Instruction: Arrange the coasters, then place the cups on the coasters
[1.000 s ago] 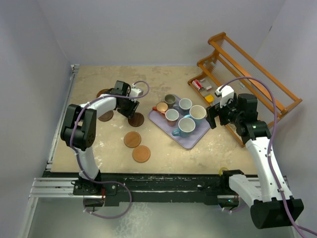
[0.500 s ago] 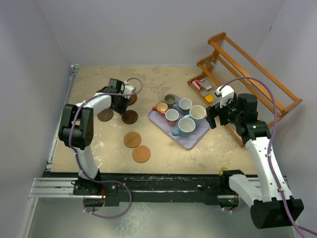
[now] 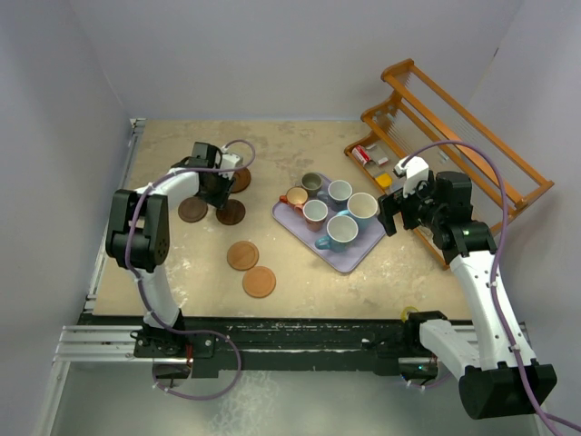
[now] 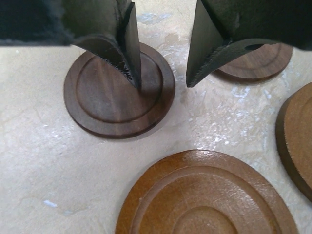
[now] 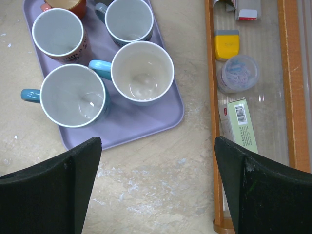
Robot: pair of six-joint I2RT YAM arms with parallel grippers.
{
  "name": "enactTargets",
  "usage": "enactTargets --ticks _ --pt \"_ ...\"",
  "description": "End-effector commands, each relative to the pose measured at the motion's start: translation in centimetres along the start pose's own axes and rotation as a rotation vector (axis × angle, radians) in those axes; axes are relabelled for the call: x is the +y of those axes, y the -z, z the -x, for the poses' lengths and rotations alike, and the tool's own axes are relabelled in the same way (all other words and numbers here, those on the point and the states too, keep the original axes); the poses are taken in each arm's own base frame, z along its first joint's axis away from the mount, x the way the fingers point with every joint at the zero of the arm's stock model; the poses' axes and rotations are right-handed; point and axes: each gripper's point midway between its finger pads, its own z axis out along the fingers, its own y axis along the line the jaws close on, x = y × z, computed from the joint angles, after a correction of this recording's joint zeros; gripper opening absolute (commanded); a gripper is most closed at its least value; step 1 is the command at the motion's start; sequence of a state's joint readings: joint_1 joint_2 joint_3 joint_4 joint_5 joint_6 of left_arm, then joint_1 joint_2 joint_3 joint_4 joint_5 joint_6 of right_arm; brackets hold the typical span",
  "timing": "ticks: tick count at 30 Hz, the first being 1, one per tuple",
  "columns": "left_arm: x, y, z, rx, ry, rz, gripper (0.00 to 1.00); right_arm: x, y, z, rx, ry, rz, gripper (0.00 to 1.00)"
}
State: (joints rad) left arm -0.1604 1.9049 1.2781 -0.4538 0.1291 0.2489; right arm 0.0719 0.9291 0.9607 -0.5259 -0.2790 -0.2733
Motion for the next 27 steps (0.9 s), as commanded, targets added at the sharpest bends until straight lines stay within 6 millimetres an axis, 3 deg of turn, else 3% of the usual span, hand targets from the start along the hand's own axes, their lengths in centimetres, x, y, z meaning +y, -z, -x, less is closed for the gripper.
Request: enactTargets --ticks 1,7,11,18,22,27 --pt "-1.2 2.5 3.7 -0.124 -0.011 -0.068 0.43 -0.1 0.3 0.7 -0.027 0.019 -0.005 1.0" --pt "-3.6 5.6 4.4 -0.221 -0.077 -0.159 0.54 -0.1 0.4 0.7 -0.028 0.02 -0.005 1.0" --pt "-5.8 6.4 2.3 -0.194 -0.169 -0.215 0.61 0.0 0.4 0.8 -0.032 0.021 -0.005 1.0" --pt "-8.8 6.7 -3.5 -0.108 -0.339 -0.295 0.65 0.0 0.5 0.8 -0.034 0.022 -0.005 1.0" --pt "-9.4 6.2 -6.2 -0.056 -0.433 -0.283 0.66 0.0 0.5 0.9 -0.036 0.022 -0.006 1.0" --pt "-9.7 5.2 -8.0 -0.005 -0.467 -0.273 0.66 -0.1 0.6 0.9 -0.036 0.025 -0.009 1.0"
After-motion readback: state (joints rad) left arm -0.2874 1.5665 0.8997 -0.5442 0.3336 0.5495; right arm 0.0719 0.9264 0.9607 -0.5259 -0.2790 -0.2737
